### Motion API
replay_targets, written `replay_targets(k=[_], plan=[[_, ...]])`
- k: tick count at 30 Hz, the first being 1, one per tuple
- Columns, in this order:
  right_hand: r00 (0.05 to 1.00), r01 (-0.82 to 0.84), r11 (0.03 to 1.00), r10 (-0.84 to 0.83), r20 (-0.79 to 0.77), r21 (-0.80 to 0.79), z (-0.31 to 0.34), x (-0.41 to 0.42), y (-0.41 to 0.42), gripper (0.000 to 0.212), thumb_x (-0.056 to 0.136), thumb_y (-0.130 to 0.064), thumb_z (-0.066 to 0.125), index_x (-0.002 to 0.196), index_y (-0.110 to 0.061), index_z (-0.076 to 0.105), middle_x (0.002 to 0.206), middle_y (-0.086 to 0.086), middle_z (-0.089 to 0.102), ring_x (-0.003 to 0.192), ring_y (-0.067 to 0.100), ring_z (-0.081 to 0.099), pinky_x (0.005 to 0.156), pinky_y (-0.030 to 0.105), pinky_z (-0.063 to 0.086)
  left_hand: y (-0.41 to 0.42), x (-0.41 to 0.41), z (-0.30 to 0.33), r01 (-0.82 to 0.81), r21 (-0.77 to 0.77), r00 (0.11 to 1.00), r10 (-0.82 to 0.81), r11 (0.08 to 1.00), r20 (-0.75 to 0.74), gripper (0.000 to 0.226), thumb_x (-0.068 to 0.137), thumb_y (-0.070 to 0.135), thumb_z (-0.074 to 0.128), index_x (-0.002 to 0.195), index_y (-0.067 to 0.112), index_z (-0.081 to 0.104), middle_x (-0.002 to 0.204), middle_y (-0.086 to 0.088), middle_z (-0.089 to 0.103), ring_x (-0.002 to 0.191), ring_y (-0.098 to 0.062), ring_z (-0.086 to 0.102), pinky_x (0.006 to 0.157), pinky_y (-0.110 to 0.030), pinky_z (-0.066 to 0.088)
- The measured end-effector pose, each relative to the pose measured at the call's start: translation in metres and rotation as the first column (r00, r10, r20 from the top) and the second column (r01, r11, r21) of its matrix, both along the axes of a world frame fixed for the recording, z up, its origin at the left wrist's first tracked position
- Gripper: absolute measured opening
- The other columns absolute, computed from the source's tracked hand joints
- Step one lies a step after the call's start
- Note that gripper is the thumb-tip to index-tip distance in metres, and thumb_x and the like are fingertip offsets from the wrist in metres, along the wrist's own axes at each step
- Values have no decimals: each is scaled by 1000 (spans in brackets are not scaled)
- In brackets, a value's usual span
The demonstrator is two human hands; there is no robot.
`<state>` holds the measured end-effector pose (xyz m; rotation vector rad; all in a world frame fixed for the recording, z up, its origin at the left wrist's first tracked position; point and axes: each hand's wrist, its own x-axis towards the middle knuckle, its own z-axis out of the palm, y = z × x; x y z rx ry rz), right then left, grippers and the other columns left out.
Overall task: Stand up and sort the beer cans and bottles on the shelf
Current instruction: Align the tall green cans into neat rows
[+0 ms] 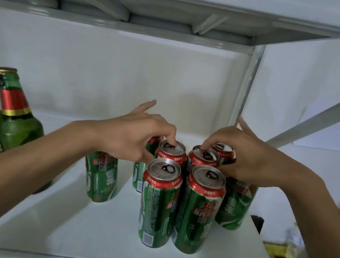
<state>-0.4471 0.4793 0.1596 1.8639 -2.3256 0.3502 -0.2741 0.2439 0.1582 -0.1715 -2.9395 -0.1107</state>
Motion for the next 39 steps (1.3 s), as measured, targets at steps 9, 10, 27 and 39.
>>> replay_targets(k=[9,10,27,39], plan=[[985,17,1000,-16,172,-5,-4,1,1,43,83,-22,83,115,-42,63,122,-25,62,131,-4,47,127,41,-16,-7,0,1,-25,159,992,5,987,126,46,85,26,83,110,46,50,140,25,59,143,4,37,128,-45,-12],[980,11,1000,-15,201,21,-2,2,1,43,84,-23,82,116,-42,62,123,-26,62,130,-5,48,127,41,-16,-8,0,1,-26,168,991,3,985,136,46,86,26,82,112,46,50,141,25,59,143,5,37,128,-45,-12],[914,137,990,-136,382,26,12,-15,3,54,96,-7,57,132,-46,55,140,-29,49,134,-9,40,116,28,31,-31,8,20,-153,373,975,79,915,206,52,83,29,54,131,50,57,141,26,54,136,0,46,115,-35,36],[903,189,969,-236,359,161,0,-29,-6,59,87,-28,76,136,-50,52,141,-20,54,124,8,55,106,41,50,-30,-6,1,-183,257,982,163,949,98,53,87,25,80,134,37,58,130,14,57,111,-4,58,95,-23,47]])
